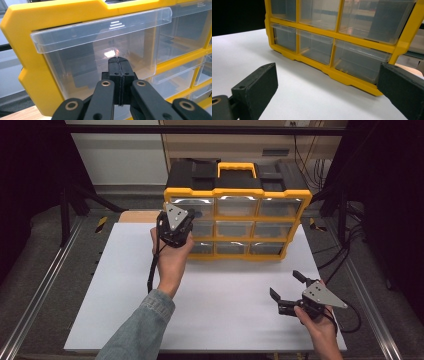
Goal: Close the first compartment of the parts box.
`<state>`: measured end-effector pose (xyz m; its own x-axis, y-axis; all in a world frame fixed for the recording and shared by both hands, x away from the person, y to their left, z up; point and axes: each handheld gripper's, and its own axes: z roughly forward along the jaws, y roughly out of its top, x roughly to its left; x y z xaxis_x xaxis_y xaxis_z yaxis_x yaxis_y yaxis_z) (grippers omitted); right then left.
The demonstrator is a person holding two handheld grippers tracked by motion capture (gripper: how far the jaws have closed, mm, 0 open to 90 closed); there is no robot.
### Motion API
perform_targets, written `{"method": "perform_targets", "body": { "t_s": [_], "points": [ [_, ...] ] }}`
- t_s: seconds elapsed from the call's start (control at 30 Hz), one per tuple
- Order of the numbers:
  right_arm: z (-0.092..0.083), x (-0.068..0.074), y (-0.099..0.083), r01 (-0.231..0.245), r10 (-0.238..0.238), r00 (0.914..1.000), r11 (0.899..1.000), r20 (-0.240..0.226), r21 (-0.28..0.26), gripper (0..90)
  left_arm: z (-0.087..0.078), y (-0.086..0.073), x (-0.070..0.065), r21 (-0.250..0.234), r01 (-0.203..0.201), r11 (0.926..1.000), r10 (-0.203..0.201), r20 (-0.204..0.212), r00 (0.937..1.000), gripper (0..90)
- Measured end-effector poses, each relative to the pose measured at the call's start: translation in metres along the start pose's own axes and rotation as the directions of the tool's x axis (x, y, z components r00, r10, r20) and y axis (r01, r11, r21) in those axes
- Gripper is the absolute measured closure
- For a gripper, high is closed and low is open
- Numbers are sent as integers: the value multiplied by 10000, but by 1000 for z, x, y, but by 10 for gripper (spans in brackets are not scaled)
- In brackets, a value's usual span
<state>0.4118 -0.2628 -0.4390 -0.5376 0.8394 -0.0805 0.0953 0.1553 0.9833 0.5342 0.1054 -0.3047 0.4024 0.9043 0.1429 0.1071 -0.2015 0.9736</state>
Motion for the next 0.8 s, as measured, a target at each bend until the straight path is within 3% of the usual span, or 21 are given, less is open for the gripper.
{"method": "perform_targets", "body": {
  "t_s": [0.2, 0.37, 0.8],
  "points": [
    [1, 0, 0, -8, 8, 10000, 10000, -24, -11, 37, 2, 1, 2, 87, -80, 9999, 80, -41, 10000, 900],
    [1, 0, -1, -59, 59, 10000, 10000, -46, -8, 37, 3, 1, 3, 159, 201, 9997, -200, -38, 9998, 900],
    [2, 0, -1, -55, 55, 10000, 10000, -77, -27, 39, 4, 4, 5, 88, -96, 9999, 98, -139, 9999, 900]
  ]
}}
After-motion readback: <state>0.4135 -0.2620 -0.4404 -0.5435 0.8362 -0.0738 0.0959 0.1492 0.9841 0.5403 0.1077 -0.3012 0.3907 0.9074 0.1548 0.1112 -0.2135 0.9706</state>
